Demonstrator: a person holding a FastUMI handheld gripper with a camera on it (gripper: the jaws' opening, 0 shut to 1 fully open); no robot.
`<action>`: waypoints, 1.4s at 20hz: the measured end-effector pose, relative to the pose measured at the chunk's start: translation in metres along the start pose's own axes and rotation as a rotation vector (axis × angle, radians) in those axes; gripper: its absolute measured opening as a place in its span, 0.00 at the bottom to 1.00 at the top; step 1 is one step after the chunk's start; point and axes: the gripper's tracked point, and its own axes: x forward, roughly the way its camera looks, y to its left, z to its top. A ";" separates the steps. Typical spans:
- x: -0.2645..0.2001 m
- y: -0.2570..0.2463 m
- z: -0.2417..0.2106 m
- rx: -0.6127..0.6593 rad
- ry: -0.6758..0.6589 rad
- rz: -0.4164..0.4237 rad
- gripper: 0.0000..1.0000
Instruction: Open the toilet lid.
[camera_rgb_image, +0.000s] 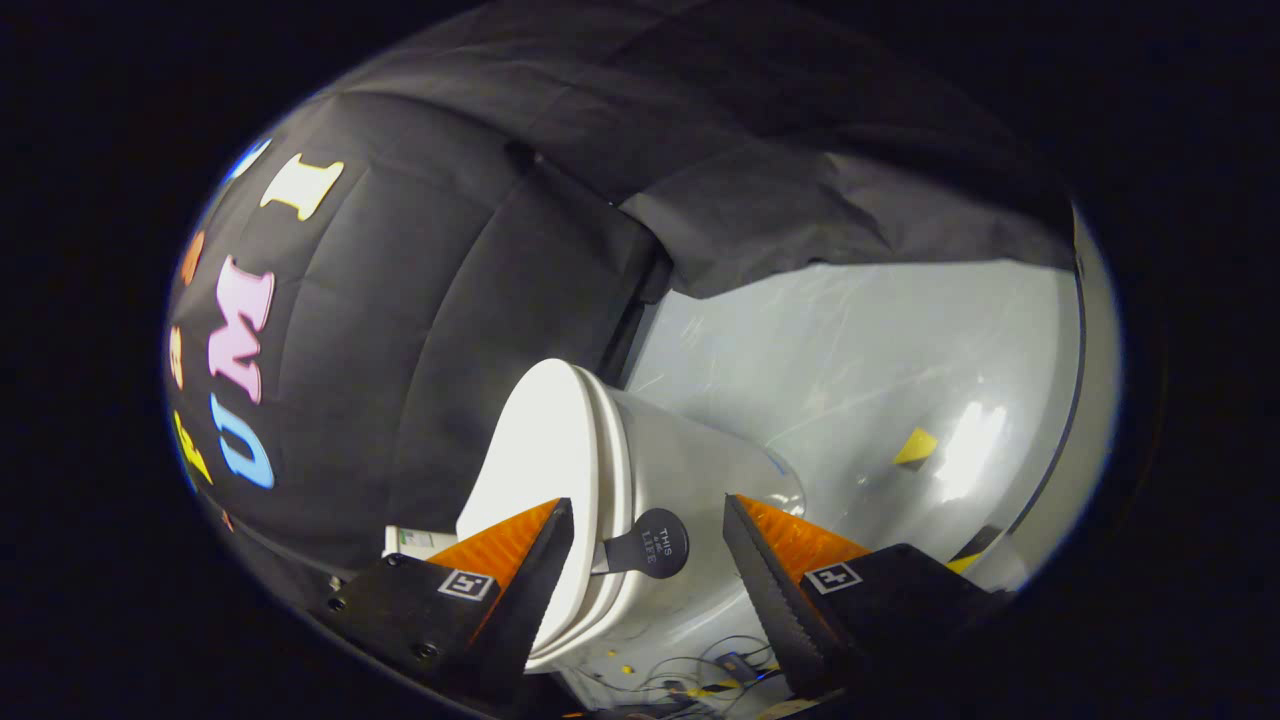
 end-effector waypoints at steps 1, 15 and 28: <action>0.004 -0.006 -0.003 0.038 0.019 0.003 0.95; 0.007 0.002 -0.013 0.200 0.051 0.106 0.13; -0.064 0.097 -0.006 -0.050 -0.045 0.169 0.08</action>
